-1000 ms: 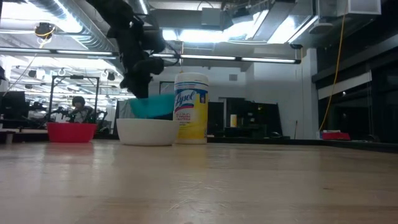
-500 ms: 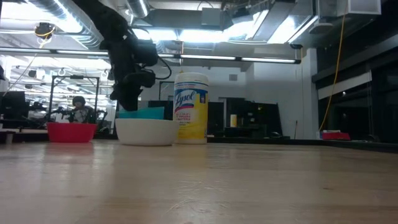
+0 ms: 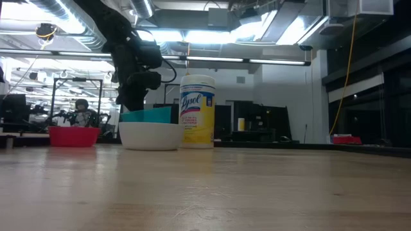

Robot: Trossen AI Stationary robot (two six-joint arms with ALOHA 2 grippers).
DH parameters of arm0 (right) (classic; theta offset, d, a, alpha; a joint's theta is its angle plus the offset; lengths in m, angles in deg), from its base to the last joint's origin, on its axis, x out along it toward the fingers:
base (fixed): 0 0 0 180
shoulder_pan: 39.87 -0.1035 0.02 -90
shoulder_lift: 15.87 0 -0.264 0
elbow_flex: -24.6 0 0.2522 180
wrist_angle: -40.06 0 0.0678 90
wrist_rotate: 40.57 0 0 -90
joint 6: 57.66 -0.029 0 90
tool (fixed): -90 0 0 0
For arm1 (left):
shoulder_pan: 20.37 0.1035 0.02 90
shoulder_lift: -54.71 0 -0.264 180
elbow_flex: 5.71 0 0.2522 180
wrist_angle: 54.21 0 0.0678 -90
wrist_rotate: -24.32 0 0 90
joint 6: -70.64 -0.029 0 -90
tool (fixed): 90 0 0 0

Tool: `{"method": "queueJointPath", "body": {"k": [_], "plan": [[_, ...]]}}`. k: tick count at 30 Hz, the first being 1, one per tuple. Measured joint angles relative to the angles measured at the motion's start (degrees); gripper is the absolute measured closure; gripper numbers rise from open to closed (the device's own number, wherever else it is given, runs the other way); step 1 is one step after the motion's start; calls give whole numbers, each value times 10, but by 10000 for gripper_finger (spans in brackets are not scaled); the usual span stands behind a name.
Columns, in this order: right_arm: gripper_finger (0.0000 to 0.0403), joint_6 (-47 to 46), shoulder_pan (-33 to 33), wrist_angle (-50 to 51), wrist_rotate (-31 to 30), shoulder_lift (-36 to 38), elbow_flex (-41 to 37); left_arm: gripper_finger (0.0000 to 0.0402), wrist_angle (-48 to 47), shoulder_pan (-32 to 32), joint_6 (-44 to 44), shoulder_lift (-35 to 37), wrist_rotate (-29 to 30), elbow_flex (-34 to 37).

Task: Nest bowls inside each other
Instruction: Stack the light blue bowl on top of the blue bowl, then stack the green bowl on top of the light blue bowl

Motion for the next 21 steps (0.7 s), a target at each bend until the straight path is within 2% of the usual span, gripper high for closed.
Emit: {"method": "queueJointPath", "body": {"k": [3,14,21], "plan": [[275,0,0,0,0,0,0,382,2,0,0,0,-8,0],[272,0,0,-1,5,0,0,266,2,0,4,0,-22,-2],[286,-30,0,-2,10,0,0,236,48,0,28,11,-26,-35]]}}
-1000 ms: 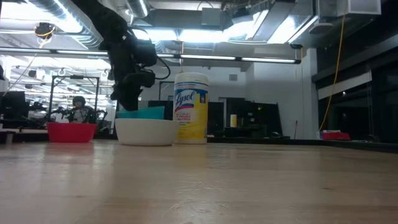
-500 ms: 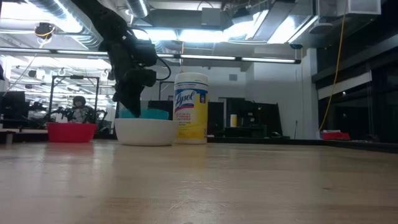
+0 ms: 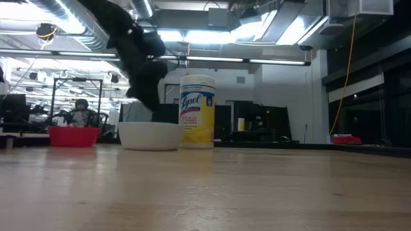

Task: Nest bowls inside each other
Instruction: Stack the green bowl on top of the light blue bowl

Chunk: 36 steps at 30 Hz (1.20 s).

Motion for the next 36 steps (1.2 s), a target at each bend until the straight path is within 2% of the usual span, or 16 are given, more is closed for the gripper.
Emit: {"method": "queueJointPath", "body": {"k": [3,6,9,12,16,20,27,32,36], "plan": [[289,-59,0,20,40,0,0,236,4,-3,14,17,-6,-30],[287,-172,0,109,114,0,0,238,28,-16,28,48,-19,-66],[280,-317,5,234,211,-10,-5,236,108,-29,77,89,-51,-96],[272,-404,6,312,305,-24,-42,236,231,-45,153,136,-63,-108],[262,-482,-38,305,399,-25,-134,238,314,-85,208,192,-27,-114],[252,-557,-90,299,460,-25,-263,240,307,-144,200,238,53,-117],[241,-673,-178,286,523,-20,-490,240,271,-247,189,269,134,-117],[247,-769,-225,252,577,15,-627,241,262,-285,187,264,149,-117],[257,-839,-244,207,596,57,-701,241,250,-297,187,261,149,-117]]}}
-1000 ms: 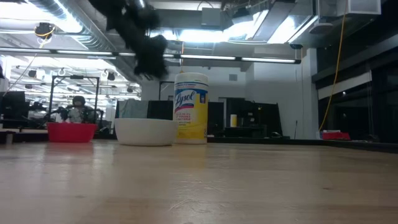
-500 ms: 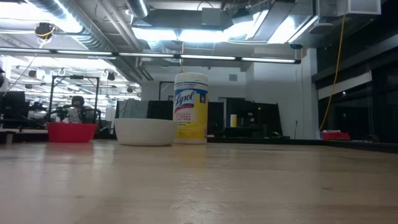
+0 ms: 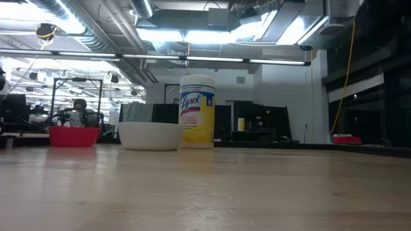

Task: Nest bowls inside each other
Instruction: Stack the green bowl on top of the light blue bowl

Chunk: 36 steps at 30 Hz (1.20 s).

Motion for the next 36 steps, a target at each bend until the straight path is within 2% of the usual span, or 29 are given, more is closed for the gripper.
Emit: {"method": "queueJointPath", "body": {"k": [4,10,17,22,29,36], "plan": [[264,-43,-2,-14,-4,41,-34,241,-1,-7,0,0,0,0],[264,-61,-1,-23,-43,84,-51,241,-1,-9,0,0,0,0],[263,-62,-1,-41,-37,87,-81,241,-1,-9,-14,0,0,0],[272,-64,-1,-110,-1,87,-136,241,-1,-9,-20,0,0,0],[277,-95,0,-213,9,87,-205,241,-4,-9,-20,0,-1,0],[272,-106,0,-229,5,87,-226,241,-14,-9,-20,0,-1,0]]}}
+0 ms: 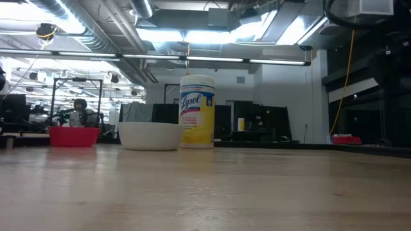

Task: Nest bowls inside each other
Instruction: Stack the green bowl on top of the light blue bowl

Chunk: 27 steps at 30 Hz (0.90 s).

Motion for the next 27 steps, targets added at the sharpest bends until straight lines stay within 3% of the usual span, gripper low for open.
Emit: {"method": "queueJointPath", "body": {"k": [8,14,21,27], "plan": [[318,4,14,1,-18,0,-1,241,0,0,0,0,0,0],[391,24,38,1,-23,0,-1,241,0,0,0,0,0,0],[400,43,77,2,-45,0,6,241,-1,0,-3,0,-4,0],[401,94,152,3,-107,0,61,241,-1,0,-4,0,-4,0]]}}
